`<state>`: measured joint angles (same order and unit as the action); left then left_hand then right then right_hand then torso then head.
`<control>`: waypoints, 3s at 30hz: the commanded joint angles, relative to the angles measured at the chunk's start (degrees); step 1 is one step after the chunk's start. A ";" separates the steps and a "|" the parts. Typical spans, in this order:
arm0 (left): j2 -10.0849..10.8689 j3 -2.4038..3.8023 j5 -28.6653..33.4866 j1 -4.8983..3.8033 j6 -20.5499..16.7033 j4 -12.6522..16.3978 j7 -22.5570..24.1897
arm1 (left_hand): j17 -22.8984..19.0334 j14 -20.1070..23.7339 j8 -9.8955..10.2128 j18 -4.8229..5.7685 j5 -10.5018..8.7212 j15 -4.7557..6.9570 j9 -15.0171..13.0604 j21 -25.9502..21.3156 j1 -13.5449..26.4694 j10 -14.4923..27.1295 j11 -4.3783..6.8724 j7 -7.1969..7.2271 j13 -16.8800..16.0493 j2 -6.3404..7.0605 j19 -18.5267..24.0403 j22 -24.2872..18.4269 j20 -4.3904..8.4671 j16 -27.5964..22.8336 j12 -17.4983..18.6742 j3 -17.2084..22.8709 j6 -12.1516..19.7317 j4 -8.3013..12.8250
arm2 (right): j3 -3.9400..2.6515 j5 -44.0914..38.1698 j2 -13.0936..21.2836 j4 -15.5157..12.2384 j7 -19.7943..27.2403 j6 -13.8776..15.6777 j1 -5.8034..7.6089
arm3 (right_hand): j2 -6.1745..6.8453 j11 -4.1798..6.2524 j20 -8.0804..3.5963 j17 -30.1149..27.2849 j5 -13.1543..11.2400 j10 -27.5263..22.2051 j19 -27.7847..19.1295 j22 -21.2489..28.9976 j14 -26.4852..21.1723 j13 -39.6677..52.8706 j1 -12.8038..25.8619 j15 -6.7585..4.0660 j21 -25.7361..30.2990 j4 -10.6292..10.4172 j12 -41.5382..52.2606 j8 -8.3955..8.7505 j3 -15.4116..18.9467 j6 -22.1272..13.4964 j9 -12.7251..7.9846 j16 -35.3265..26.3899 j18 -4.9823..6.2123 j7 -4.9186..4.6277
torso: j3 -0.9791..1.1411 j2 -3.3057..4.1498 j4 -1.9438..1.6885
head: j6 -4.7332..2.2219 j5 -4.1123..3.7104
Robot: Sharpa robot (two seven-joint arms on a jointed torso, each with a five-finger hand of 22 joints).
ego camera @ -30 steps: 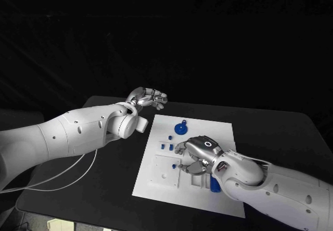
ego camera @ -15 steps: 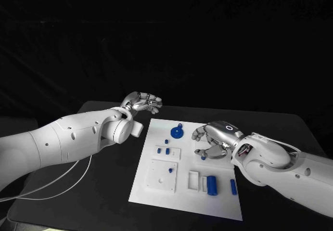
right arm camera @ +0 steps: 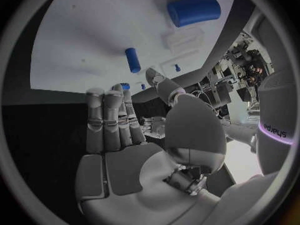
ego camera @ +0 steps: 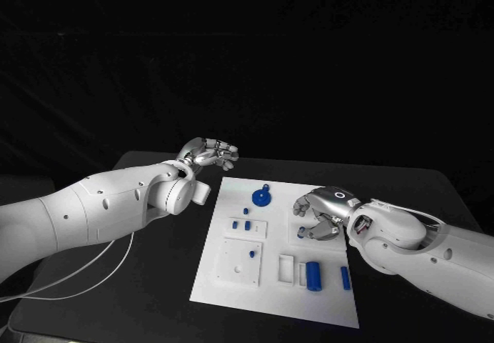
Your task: Assemble the parts on the task board
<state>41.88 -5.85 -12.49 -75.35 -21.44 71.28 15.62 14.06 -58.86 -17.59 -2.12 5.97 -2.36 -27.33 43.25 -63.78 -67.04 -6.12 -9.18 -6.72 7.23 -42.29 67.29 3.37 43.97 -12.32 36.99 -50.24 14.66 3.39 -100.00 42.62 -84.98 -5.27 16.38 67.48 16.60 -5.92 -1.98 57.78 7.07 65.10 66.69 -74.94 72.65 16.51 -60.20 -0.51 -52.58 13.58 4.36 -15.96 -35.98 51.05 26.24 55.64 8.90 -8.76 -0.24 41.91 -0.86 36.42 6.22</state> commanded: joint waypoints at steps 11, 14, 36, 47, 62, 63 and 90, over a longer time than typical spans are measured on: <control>-0.18 0.03 0.28 -0.08 0.25 -0.11 0.39 | 0.13 -0.42 -0.28 -0.89 -0.01 0.02 -0.06 -0.27 -0.32 -0.31 -0.08 0.02 0.10 -0.37 -0.35 0.09 -0.06 -0.27 0.20 -0.02 0.19 0.25 | 0.96 -2.17 -0.66 1.93 -0.36 -3.26 -0.35 | 0.11 0.50 0.01 -0.29 -1.09 1.19 -0.05 -1.11 -0.26 -0.44 -1.63 -0.55 -0.04 -0.95 0.39 -0.43 -1.78 0.07 -0.31 0.66 6.10 0.15 | -0.13 -0.04 -0.10 | 0.11 -0.09; -0.16 0.03 0.28 -0.08 0.22 -0.17 0.38 | 0.15 -0.43 -0.28 -0.89 -0.01 0.01 -0.06 -0.27 -0.32 -0.31 -0.08 0.01 0.10 -0.38 -0.36 0.09 -0.06 -0.28 0.20 -0.02 0.19 0.24 | 1.05 -2.16 -0.80 2.00 -0.34 -3.33 -0.51 | 0.01 0.71 0.00 -0.41 -2.22 1.87 0.16 -1.10 -0.09 -0.50 -2.24 -0.82 -0.14 -1.43 0.69 -0.76 -2.92 0.58 -0.28 0.79 6.10 0.34 | -0.12 -0.01 -0.11 | 0.11 -0.08; -0.27 0.03 0.28 -0.08 0.25 -0.35 0.28 | 0.28 -0.47 -0.29 -0.88 -0.01 0.01 -0.05 -0.32 -0.26 -0.32 -0.08 0.01 0.11 -0.56 -0.39 0.14 -0.07 -0.41 0.20 -0.03 0.20 0.09 | 1.16 -2.90 -1.26 1.80 -0.29 -2.59 -1.00 | -2.14 3.31 -0.35 -0.76 -4.26 9.07 1.69 -1.20 1.52 1.29 -4.54 -3.24 -1.70 -4.03 4.31 -3.96 -10.61 5.93 0.98 1.64 6.10 1.69 | -0.12 -0.04 -0.09 | 0.50 0.14; -0.38 0.03 0.27 -0.07 0.18 -0.69 0.22 | 0.34 -0.49 -0.30 -0.89 0.00 0.01 -0.05 -0.34 -0.30 -0.32 -0.07 0.01 0.11 -0.63 -0.40 0.16 -0.06 -0.46 0.20 0.00 0.20 0.08 | 1.16 -2.93 -1.25 1.20 -1.24 -1.08 -1.18 | -4.86 4.39 -0.58 -0.80 -4.22 11.26 2.09 -1.20 2.09 2.90 -5.50 -4.29 -2.52 -1.82 5.62 -5.28 -12.92 8.45 1.89 1.87 6.10 2.77 | -0.11 -0.09 -0.05 | 0.70 0.18; -0.74 0.02 0.26 -0.06 0.07 -1.89 0.31 | 0.43 -0.54 -0.30 -0.89 0.03 0.03 -0.04 -0.36 -0.36 -0.32 -0.07 0.02 0.12 -0.71 -0.42 0.19 -0.05 -0.52 0.20 0.02 0.20 0.09 | -0.59 -3.05 0.26 -1.73 -1.89 3.16 -1.18 | -4.86 4.63 -0.88 -0.83 -4.26 11.63 2.57 -1.13 2.56 3.57 -5.31 -4.53 -2.97 -0.97 5.82 -5.49 -13.77 9.04 2.17 1.99 6.10 3.00 | -0.09 -0.15 -0.03 | 0.28 0.50; -0.77 0.02 0.26 -0.06 0.05 -2.01 0.32 | 0.44 -0.54 -0.30 -0.89 0.03 0.03 -0.04 -0.36 -0.36 -0.32 -0.07 0.02 0.12 -0.72 -0.42 0.19 -0.04 -0.53 0.20 0.02 0.20 0.08 | -0.90 -3.05 0.40 -2.15 -1.91 3.20 -1.17 | -4.86 4.64 -0.88 -0.83 -4.26 11.64 2.58 -1.12 2.58 3.58 -5.31 -4.54 -2.98 -0.97 5.82 -5.50 -13.80 9.05 2.18 2.00 6.10 3.01 | -0.09 -0.14 0.00 | 0.26 0.53; -2.56 0.01 0.26 -0.05 0.18 -3.42 0.26 | 0.62 -0.61 -0.32 -0.90 0.06 0.04 -0.04 -0.43 -0.45 -0.34 -0.06 0.02 0.13 -0.79 -0.45 0.25 -0.03 -0.65 0.19 0.03 0.21 0.12 | 2.39 -4.57 -12.11 -4.55 -1.89 0.80 -2.08 | -5.15 4.64 -1.02 -0.89 -4.26 11.60 2.69 -1.11 2.70 3.82 -5.06 -4.55 -3.15 -0.62 5.73 -5.43 -14.02 9.04 2.26 1.95 6.10 3.01 | -0.30 -0.13 -0.16 | 0.40 2.22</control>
<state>39.55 -5.88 -12.49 -75.34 -21.44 67.77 15.50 14.60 -59.07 -17.59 -2.09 5.97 -2.15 -27.32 43.03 -64.00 -67.04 -6.12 -9.18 -6.65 7.01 -42.29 67.49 3.37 43.51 -12.32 36.99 -50.24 14.66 5.74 -102.77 30.62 -89.72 -7.08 18.64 65.46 11.87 -1.22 -2.92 56.95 2.43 76.37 69.15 -74.91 75.34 20.20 -65.27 -4.60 -55.45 12.82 10.19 -21.07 -49.90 59.72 28.39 57.25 9.55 -5.82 -0.52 41.78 -1.05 36.85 8.29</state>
